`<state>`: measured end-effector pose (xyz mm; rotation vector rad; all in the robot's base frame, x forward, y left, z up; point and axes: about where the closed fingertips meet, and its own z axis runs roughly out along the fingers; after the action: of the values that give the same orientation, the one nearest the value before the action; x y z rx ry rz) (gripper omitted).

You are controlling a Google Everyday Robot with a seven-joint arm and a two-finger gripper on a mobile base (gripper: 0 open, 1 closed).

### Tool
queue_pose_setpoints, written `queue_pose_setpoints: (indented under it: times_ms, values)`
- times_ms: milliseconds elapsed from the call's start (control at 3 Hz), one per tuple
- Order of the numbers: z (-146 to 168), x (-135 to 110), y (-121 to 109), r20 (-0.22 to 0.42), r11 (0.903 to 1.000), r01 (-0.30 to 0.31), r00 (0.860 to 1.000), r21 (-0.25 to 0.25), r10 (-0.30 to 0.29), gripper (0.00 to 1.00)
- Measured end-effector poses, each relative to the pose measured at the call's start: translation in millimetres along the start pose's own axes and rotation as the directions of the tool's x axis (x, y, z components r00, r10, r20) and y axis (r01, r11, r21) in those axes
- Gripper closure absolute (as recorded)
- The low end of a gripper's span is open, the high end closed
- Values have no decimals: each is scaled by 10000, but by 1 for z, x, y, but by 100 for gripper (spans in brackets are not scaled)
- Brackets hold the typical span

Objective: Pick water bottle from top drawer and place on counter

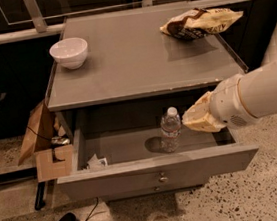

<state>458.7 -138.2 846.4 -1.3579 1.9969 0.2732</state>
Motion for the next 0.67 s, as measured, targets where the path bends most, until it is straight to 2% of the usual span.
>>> queue_pose_setpoints:
  times_ms: [667]
  values:
    - [1,0,-5,-15,9994,25,10000,337,-24,100]
